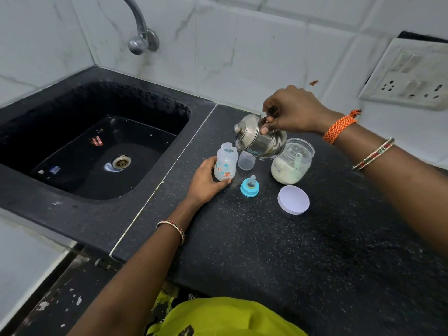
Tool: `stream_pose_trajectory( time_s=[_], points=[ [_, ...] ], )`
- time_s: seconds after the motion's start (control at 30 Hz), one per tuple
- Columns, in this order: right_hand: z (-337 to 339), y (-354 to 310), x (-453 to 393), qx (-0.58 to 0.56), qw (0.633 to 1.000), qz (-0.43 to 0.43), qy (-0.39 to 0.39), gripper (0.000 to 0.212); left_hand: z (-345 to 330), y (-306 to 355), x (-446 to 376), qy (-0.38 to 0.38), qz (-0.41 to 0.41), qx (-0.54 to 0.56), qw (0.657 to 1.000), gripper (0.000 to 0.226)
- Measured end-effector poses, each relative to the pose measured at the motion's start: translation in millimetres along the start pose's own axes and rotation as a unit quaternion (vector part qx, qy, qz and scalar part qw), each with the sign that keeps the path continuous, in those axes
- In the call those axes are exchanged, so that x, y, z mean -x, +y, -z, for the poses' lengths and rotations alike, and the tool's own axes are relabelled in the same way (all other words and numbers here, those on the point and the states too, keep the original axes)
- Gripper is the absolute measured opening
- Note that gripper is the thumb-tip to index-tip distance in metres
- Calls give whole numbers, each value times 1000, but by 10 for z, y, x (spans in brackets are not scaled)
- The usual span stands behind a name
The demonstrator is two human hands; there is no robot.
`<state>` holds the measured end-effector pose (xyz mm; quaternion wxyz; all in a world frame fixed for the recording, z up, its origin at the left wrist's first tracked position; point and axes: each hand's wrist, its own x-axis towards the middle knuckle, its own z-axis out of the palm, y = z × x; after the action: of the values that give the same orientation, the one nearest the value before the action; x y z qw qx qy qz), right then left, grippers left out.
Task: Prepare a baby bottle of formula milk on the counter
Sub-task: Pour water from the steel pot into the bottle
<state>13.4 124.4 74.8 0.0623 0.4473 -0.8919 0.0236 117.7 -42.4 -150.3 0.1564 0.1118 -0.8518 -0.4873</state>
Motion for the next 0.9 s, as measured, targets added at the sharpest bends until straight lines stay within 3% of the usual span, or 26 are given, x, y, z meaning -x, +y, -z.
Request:
stream_pose_trajectory(
  time_s=[0.9],
  points=[
    [27,-75,-21,88,995,33,15,11,-7,-21,-15,0,9,-5,1000,67]
  ],
)
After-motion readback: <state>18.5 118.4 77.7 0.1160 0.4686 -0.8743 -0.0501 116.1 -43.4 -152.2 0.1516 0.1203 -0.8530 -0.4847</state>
